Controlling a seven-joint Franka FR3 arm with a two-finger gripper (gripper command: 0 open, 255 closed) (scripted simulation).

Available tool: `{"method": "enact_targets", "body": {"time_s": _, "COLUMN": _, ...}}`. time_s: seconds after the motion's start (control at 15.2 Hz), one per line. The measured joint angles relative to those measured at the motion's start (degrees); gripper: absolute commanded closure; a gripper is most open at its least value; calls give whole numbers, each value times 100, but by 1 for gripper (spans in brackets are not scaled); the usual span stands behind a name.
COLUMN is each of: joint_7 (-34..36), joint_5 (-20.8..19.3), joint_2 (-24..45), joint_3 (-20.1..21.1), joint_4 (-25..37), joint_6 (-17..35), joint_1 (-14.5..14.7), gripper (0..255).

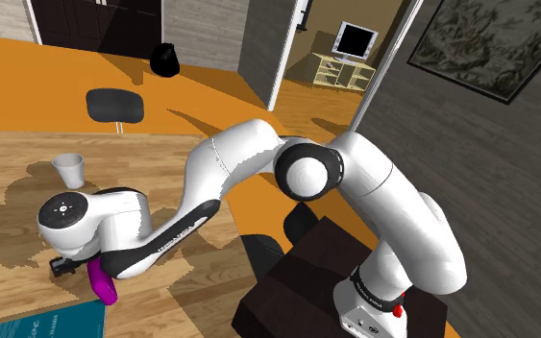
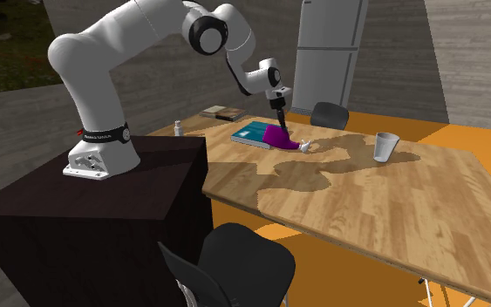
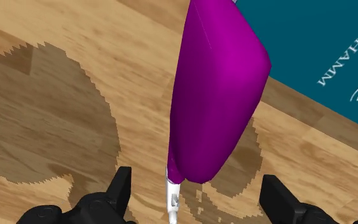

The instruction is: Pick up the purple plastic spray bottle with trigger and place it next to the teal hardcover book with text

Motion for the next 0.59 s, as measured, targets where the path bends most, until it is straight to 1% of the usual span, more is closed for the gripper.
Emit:
{"method": "enact_targets", "body": {"time_s": 0.07, "joint_7": 52, "joint_5": 9, "joint_2": -181, "joint_3": 36, "joint_4": -190, "joint_6": -16, "joint_1": -29, "gripper": 0}}
{"method": "enact_targets", "body": {"time_s": 0.2, "joint_7": 42, "joint_5": 66, "joint_2": -396, "joint_3": 111, "joint_4": -328, "joint_6": -109, "joint_1": -58, "gripper": 0}}
{"method": "enact_targets", "body": {"time_s": 0.59, "joint_7": 47, "joint_5": 77, "joint_2": -444, "joint_3": 125, "joint_4": -371, "joint_6": -130, "joint_1": -64, "gripper": 0}}
